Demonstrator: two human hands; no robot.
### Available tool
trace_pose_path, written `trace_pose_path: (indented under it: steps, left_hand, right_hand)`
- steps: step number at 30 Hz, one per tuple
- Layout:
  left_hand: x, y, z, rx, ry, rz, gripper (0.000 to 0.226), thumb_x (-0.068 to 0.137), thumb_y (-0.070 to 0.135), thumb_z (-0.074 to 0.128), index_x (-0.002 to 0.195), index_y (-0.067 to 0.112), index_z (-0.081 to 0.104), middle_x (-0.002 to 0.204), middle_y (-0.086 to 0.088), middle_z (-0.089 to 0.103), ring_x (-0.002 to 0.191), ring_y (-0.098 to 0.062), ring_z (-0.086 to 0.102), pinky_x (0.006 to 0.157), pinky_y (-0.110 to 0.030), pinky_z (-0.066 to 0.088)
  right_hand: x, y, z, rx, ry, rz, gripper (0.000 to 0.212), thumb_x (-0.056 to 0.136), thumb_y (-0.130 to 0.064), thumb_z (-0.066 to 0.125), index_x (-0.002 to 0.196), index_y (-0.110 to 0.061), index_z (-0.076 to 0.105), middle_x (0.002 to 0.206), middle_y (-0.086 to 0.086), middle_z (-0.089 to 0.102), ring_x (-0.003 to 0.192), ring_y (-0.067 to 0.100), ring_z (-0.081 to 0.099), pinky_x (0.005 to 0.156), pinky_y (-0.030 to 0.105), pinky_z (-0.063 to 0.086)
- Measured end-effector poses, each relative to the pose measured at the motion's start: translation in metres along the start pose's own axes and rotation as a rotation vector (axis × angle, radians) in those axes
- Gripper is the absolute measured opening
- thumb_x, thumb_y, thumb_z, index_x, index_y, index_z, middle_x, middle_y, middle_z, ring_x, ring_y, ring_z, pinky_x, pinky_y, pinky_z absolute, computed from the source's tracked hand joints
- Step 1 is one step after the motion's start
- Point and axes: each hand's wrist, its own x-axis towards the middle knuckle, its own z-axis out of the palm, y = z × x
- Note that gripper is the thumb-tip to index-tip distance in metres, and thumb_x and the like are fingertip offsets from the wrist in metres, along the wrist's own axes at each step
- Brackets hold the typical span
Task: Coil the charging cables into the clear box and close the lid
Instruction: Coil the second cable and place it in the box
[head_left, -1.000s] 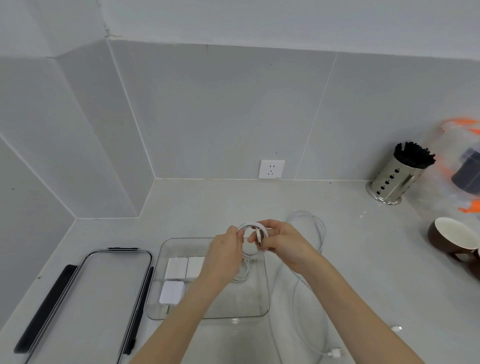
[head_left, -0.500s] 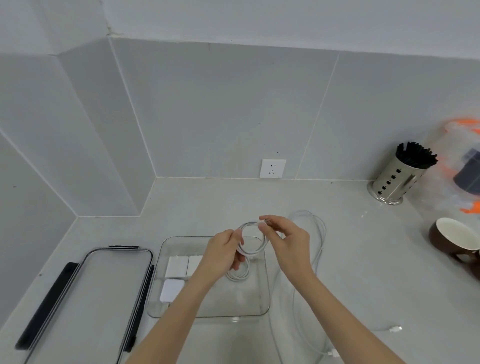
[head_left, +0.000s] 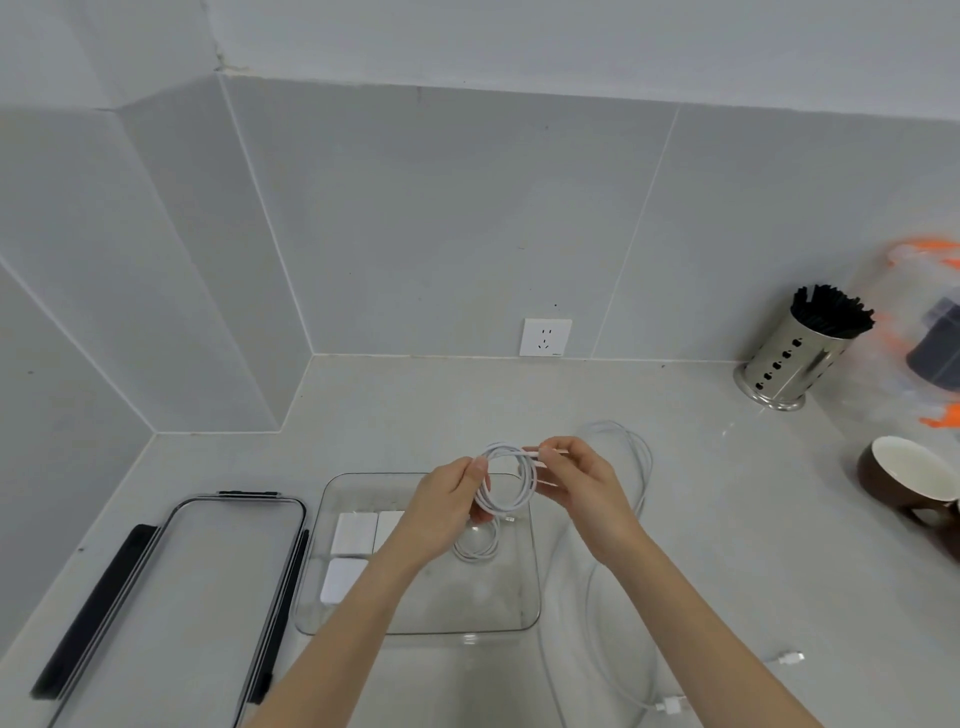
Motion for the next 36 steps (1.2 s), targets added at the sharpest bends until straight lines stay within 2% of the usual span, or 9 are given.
trace_pose_path:
  steps: [5,11,19,22,24,27,31,34,36]
  left_hand:
    - [-0.006,0.011,-0.005,-0.166,-0.11,-0.024,0.04,0.098,0.03,0.034,0.069,0.015,0.057,0.052,0.004,0.06,0.048,-0.008,0.052,0.047,-0.013,0.038]
    - [-0.011,0.009,-0.022,-0.279,-0.292,-0.023,0.034,0.098,0.019,0.036,0.075,0.011,0.059,0.06,0.008,0.064,0.057,-0.008,0.053,0.055,-0.018,0.04]
    - [-0.002,0.0,-0.03,-0.283,0.13,0.04,0.02,0.087,0.008,0.057,0.081,0.022,0.07,0.072,0.015,0.068,0.07,0.007,0.06,0.062,-0.002,0.042]
    - [-0.002,-0.008,-0.02,0.057,0.237,0.083,0.013,0.085,0.016,0.061,0.091,0.014,0.073,0.09,0.003,0.058,0.089,-0.009,0.054,0.072,-0.011,0.039]
    - [-0.004,-0.009,-0.013,0.157,0.228,0.051,0.016,0.086,0.019,0.061,0.091,0.012,0.074,0.086,-0.001,0.053,0.082,-0.013,0.05,0.072,-0.019,0.041]
    - [-0.007,0.002,-0.009,-0.102,0.115,-0.078,0.018,0.086,0.014,0.059,0.077,0.012,0.074,0.074,-0.008,0.065,0.067,-0.014,0.059,0.071,-0.032,0.053]
    - [-0.009,0.018,-0.008,-0.481,0.003,-0.231,0.025,0.088,0.007,0.047,0.092,-0.003,0.07,0.096,-0.024,0.071,0.088,-0.031,0.069,0.082,-0.034,0.058]
    - [-0.008,0.02,-0.005,-0.633,-0.005,-0.304,0.041,0.095,0.027,0.04,0.09,-0.001,0.069,0.086,-0.017,0.072,0.079,-0.027,0.068,0.079,-0.036,0.056]
    - [-0.008,0.018,-0.004,-0.551,-0.018,-0.297,0.039,0.091,0.034,0.049,0.094,0.002,0.07,0.09,-0.016,0.073,0.084,-0.026,0.068,0.085,-0.039,0.054]
  right_hand:
    - [-0.004,-0.005,0.002,-0.11,-0.047,0.046,0.01,0.093,-0.014,0.051,0.088,-0.012,0.06,0.081,0.009,0.07,0.066,0.016,0.068,0.061,0.027,0.056]
    - [-0.004,-0.01,0.002,0.077,-0.07,0.098,0.011,0.091,-0.008,0.053,0.092,-0.005,0.063,0.068,0.005,0.072,0.059,0.012,0.066,0.055,0.021,0.054]
    - [-0.007,-0.015,0.01,0.178,-0.17,0.116,0.012,0.091,-0.008,0.052,0.09,-0.004,0.064,0.066,0.007,0.071,0.048,0.011,0.06,0.051,0.02,0.052]
    - [-0.006,-0.016,0.012,0.165,-0.168,0.09,0.012,0.09,-0.008,0.053,0.09,-0.005,0.065,0.067,0.007,0.072,0.049,0.011,0.062,0.052,0.02,0.053]
    - [-0.005,-0.015,0.012,0.107,-0.161,0.053,0.01,0.089,-0.008,0.055,0.09,-0.007,0.065,0.069,0.006,0.073,0.052,0.012,0.063,0.055,0.02,0.054]
    - [-0.004,-0.012,0.009,0.006,-0.138,-0.009,0.01,0.087,-0.007,0.058,0.09,-0.011,0.066,0.075,0.003,0.074,0.058,0.012,0.063,0.061,0.019,0.053]
    - [-0.004,-0.01,0.006,-0.037,-0.107,-0.039,0.011,0.085,-0.007,0.06,0.088,-0.014,0.067,0.081,0.005,0.074,0.066,0.013,0.066,0.067,0.022,0.054]
    - [-0.004,-0.01,0.007,-0.089,-0.093,-0.092,0.014,0.082,-0.001,0.063,0.084,-0.014,0.067,0.074,0.0,0.073,0.064,0.01,0.066,0.065,0.02,0.055]
    - [-0.004,-0.01,0.007,-0.123,-0.082,-0.122,0.017,0.08,0.003,0.064,0.081,-0.013,0.067,0.069,-0.003,0.071,0.062,0.01,0.065,0.064,0.019,0.054]
